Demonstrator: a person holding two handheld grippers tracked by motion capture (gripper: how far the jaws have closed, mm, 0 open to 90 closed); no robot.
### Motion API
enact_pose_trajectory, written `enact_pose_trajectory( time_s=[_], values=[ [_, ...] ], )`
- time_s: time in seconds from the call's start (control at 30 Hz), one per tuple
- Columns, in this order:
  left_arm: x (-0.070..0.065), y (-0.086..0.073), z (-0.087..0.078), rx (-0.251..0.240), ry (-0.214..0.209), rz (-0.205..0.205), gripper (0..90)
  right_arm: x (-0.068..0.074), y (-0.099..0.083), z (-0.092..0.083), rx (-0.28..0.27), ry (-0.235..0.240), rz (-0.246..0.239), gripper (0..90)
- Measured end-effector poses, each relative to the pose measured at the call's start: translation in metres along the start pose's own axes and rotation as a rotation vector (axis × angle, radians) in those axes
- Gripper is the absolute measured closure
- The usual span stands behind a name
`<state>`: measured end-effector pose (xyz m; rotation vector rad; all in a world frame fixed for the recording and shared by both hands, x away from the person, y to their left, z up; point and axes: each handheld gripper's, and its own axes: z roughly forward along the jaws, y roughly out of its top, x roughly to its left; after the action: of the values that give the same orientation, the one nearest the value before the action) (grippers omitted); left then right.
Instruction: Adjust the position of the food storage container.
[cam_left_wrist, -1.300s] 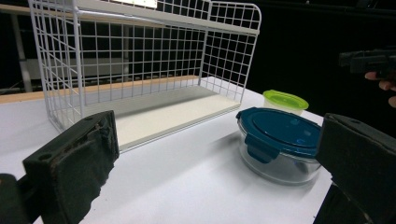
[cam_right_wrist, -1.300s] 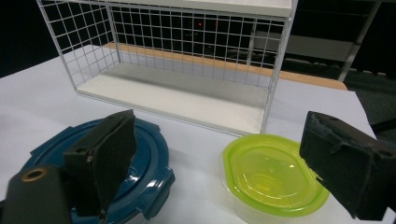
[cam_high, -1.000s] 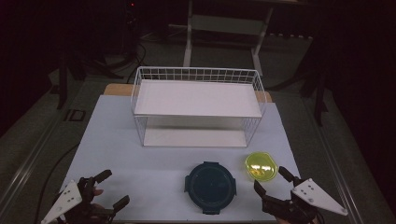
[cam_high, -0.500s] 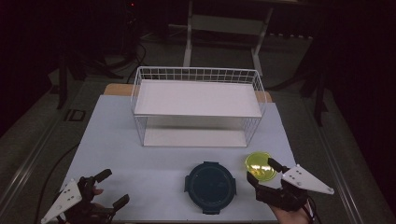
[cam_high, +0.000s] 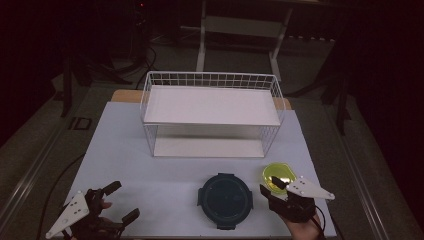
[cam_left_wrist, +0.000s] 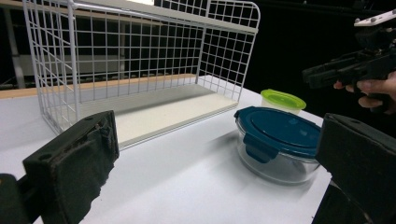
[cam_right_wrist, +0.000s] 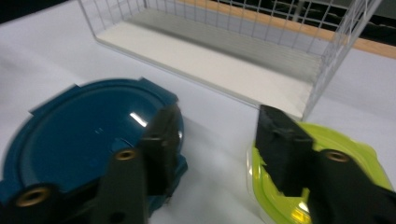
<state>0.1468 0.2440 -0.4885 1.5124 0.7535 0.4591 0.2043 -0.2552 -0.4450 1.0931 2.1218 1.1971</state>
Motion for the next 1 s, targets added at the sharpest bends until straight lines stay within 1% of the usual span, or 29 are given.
enact_pose_trajectory(
  time_s=[0.03, 0.07, 0.1, 0.13, 0.2, 0.23, 0.27, 0.3, 0.33, 0.47, 0.5, 0.53, 0.6, 0.67, 0.7, 0.83, 0.9, 0.97, 1.0],
  values=[
    [0.0, 0.0, 0.0, -0.001, -0.001, 0.001, 0.0, 0.001, -0.003, 0.002, 0.012, -0.004, -0.003, 58.6],
    [0.0, 0.0, 0.0, -0.001, -0.001, 0.001, 0.0, 0.001, -0.003, 0.002, 0.012, -0.004, -0.003, 58.6],
    [0.0, 0.0, 0.0, 0.0, -0.002, 0.0, 0.0, 0.0, -0.005, 0.004, 0.02, -0.007, -0.005, 62.0],
    [0.0, 0.0, 0.0, 0.0, -0.003, -0.001, 0.0, 0.0, -0.007, 0.006, 0.035, 0.005, -0.002, 64.1],
    [0.0, 0.0, 0.0, 0.002, -0.005, -0.001, 0.0, 0.001, -0.012, 0.01, 0.064, 0.011, -0.007, 70.7],
    [0.0, 0.0, 0.001, 0.002, -0.006, -0.001, 0.0, 0.002, -0.016, 0.013, 0.088, 0.017, -0.002, 75.8],
    [0.0, 0.0, 0.001, 0.002, -0.006, -0.001, 0.0, 0.002, -0.016, 0.013, 0.088, 0.017, -0.002, 75.8],
    [0.0, 0.0, 0.001, 0.002, -0.008, 0.0, 0.0, 0.002, -0.021, 0.016, 0.116, 0.035, 0.003, 79.5],
    [0.0, 0.0, 0.001, 0.002, -0.009, 0.001, 0.0, 0.002, -0.021, 0.016, 0.116, 0.035, 0.003, 79.5],
    [0.0, 0.0, 0.001, 0.003, -0.011, 0.0, 0.0, 0.004, -0.028, 0.016, 0.142, 0.045, 0.011, 89.5],
    [0.0, 0.0, 0.001, 0.003, -0.01, 0.001, 0.0, 0.004, -0.031, 0.017, 0.155, 0.055, 0.012, 89.8],
    [0.0, 0.0, 0.002, 0.004, -0.011, 0.0, 0.0, 0.004, -0.031, 0.017, 0.155, 0.055, 0.012, 89.8],
    [0.0, 0.0, 0.002, 0.004, -0.012, 0.002, 0.0, 0.005, -0.034, 0.018, 0.173, 0.063, 0.013, 89.9],
    [0.0, 0.0, 0.002, 0.005, -0.013, 0.002, 0.0, 0.006, -0.037, 0.019, 0.184, 0.078, 0.019, 90.0],
    [0.0, 0.0, 0.002, 0.005, -0.013, 0.003, 0.0, 0.007, -0.038, 0.021, 0.193, 0.095, 0.026, 90.0],
    [0.0, 0.0, 0.002, 0.005, -0.013, 0.002, 0.0, 0.009, -0.038, 0.023, 0.201, 0.111, 0.026, 90.0],
    [0.0, 0.0, 0.002, 0.003, -0.013, 0.002, 0.0, 0.011, -0.038, 0.026, 0.212, 0.132, 0.03, 90.0],
    [0.0, 0.0, 0.002, 0.003, -0.013, 0.001, 0.0, 0.012, -0.038, 0.027, 0.211, 0.141, 0.035, 90.0],
    [0.0, 0.0, 0.002, 0.003, -0.012, 0.001, 0.0, 0.014, -0.038, 0.027, 0.213, 0.128, 0.028, 90.0]
  ],
)
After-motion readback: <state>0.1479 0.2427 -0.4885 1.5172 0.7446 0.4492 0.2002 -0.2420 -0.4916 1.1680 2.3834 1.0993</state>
